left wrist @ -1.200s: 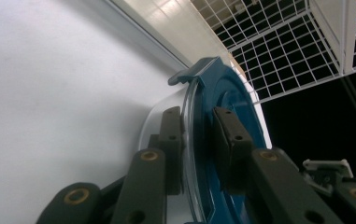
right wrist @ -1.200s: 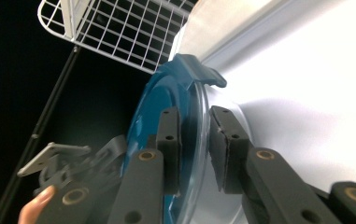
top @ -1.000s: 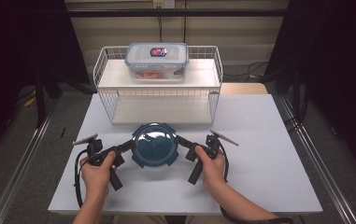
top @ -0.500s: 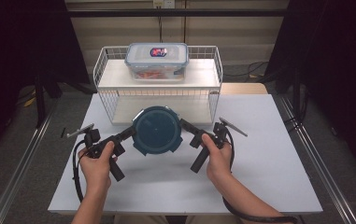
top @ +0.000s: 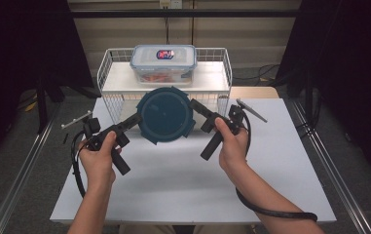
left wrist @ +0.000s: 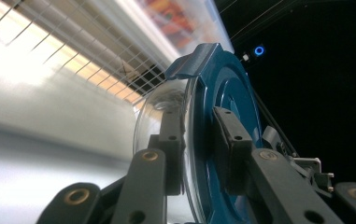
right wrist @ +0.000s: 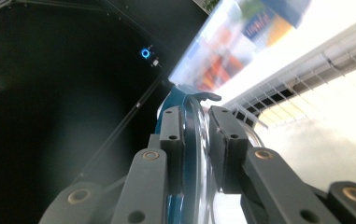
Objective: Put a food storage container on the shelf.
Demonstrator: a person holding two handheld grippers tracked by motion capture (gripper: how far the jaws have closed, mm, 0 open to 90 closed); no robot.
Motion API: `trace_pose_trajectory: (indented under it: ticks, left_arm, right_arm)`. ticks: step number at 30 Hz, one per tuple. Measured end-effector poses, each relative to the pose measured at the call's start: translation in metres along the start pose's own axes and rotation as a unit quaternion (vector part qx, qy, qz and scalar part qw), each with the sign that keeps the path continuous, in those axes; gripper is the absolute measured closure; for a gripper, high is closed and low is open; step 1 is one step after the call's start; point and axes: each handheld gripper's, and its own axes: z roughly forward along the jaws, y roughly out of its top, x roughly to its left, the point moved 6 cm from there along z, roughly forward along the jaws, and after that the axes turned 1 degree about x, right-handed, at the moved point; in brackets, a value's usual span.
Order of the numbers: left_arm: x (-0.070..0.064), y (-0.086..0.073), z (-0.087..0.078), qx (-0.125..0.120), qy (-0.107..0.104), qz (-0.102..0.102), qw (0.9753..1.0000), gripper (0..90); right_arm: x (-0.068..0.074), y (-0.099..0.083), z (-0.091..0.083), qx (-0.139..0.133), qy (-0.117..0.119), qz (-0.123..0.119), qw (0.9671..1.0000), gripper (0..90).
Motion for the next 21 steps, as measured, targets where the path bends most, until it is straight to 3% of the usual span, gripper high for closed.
trace_pose_trajectory:
  ticks: [11,13,17,18,21]
  left_arm:
    - [-0.033,0.03,0.007,-0.021,-0.031,0.021,0.9991,75.1]
    - [-0.041,0.039,0.008,-0.035,-0.04,0.025,0.9983,75.4]
    - [-0.051,0.053,0.009,-0.046,-0.055,0.025,0.9971,76.3]
    - [-0.052,0.055,0.01,-0.048,-0.053,0.034,0.9968,76.4]
    - [-0.052,0.058,0.014,-0.046,-0.05,0.031,0.9972,76.5]
  right_arm:
    - [0.018,0.032,0.015,-0.021,0.0,-0.021,0.9996,75.9]
    - [0.019,0.036,0.018,-0.023,-0.001,-0.022,0.9995,75.7]
    - [0.017,0.039,0.024,-0.024,0.003,-0.006,0.9997,75.4]
    - [0.015,0.038,0.026,-0.022,0.003,-0.001,0.9998,75.3]
    - [0.009,0.036,0.031,-0.024,0.002,0.014,0.9996,75.3]
